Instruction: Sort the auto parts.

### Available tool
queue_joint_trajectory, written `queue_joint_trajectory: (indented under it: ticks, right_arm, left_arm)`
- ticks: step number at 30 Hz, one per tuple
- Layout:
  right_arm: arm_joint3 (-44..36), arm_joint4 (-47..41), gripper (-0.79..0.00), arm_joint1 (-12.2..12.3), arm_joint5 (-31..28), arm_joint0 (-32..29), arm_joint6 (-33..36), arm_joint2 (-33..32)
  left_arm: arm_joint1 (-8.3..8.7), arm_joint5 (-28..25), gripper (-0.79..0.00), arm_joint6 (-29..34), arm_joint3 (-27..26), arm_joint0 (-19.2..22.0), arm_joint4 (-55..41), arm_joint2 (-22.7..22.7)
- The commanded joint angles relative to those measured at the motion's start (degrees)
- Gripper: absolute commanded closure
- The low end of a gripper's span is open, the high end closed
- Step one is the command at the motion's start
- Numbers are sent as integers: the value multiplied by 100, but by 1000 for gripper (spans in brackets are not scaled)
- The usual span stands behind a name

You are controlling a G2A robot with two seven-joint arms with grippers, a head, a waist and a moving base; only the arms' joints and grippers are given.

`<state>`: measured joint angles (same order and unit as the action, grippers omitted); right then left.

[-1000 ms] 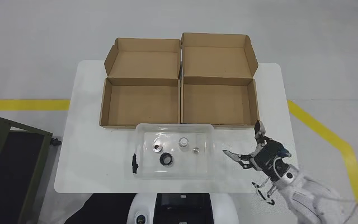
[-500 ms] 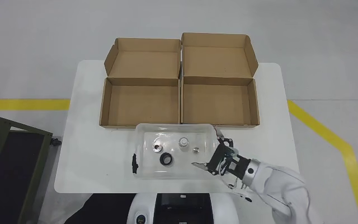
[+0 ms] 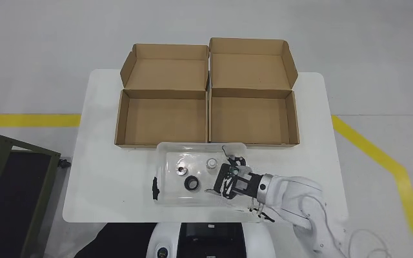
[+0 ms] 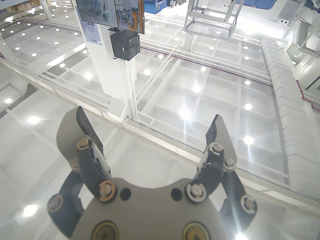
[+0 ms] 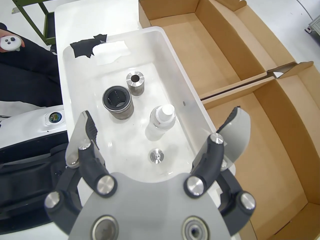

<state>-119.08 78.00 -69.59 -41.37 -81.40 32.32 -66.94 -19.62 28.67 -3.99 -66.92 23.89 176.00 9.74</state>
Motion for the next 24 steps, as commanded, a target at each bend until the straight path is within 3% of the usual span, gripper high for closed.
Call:
queue_joint_trajectory:
  ticks: [1,18,24]
  right_arm:
    - [76,5,-785,-2,9,89,91,90]
    - [646,69,-785,-22,429,559,464,563]
    - [859,-58,-690,-30,486,708,539,667]
  left_arm:
    - [0,0,-785,0,0,0,0,0]
    - [0,0,-785,0,0,0,0,0]
    - [0,0,-785,0,0,0,0,0]
